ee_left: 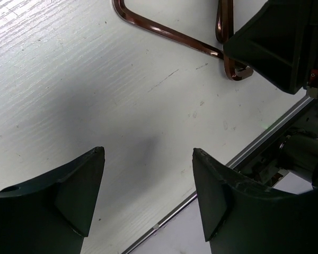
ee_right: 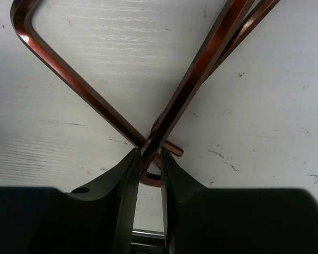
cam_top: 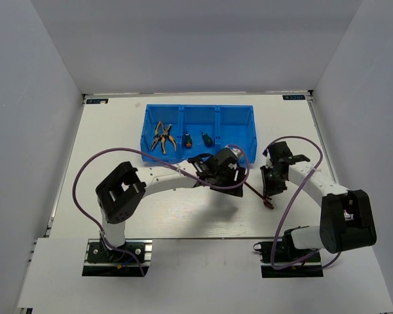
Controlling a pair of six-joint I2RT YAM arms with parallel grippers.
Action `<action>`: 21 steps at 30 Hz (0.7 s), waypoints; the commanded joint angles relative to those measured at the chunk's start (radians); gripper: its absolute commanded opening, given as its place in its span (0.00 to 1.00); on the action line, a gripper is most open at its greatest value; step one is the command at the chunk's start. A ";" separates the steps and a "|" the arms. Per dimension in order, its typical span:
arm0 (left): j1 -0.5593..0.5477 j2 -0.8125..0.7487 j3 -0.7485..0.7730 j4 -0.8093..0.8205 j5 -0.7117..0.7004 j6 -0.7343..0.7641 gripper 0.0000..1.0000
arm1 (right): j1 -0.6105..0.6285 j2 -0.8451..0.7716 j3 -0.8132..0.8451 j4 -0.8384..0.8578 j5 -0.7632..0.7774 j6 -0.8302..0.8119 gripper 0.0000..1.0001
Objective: Sort the tools into containers
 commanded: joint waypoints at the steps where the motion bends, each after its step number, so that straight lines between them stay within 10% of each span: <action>1: -0.006 -0.058 -0.015 0.004 -0.019 -0.012 0.77 | -0.005 0.010 -0.005 0.036 0.015 0.017 0.28; 21: -0.006 -0.106 -0.064 0.004 -0.047 -0.031 0.77 | -0.005 0.071 -0.023 0.068 0.009 0.068 0.28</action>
